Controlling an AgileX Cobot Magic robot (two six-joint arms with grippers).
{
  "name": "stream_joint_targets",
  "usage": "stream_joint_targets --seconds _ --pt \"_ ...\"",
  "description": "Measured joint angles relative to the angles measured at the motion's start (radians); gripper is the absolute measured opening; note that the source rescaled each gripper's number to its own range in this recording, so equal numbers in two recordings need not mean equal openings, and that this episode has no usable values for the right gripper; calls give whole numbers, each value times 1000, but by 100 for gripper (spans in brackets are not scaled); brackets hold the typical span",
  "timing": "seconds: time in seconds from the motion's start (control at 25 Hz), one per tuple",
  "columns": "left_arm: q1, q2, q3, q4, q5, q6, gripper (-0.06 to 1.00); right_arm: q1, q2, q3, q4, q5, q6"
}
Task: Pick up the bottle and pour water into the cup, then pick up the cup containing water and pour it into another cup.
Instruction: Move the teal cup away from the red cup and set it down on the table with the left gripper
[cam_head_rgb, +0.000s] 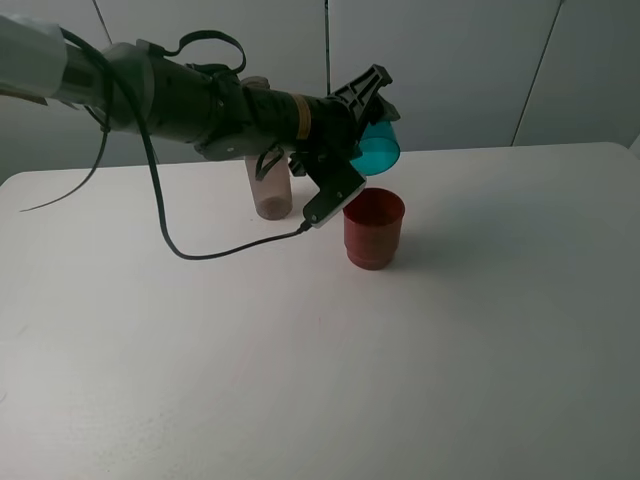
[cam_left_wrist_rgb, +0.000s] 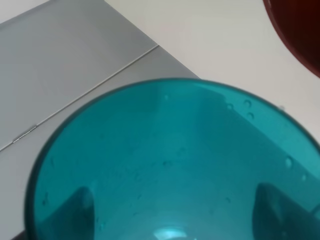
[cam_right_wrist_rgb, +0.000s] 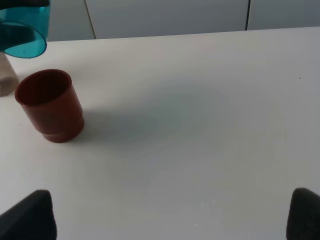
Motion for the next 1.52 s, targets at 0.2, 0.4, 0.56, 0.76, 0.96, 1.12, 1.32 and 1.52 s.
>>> stream_joint_targets --seconds 0.2,0.4,0.56,0.76,0.96,1.12,1.32,1.52 --pt "0 0 0 0 0 -20 4 0 0 0 0 0 0" --pt "-4 0 0 8 0 -226 4 0 0 0 0 0 0" --pt "-12 -12 0 52 47 -471 4 0 0 0 0 0 0" --pt "-19 -75 0 168 149 -875 4 0 0 0 0 0 0" --pt "-19 -149 0 278 178 -1337 4 0 0 0 0 0 0" --pt "-21 -214 35 323 165 -1610 4 0 0 0 0 0 0" --pt "-21 -298 165 320 149 -1760 4 0 0 0 0 0 0" --pt "-21 -381 313 220 147 -1785 4 0 0 0 0 0 0"
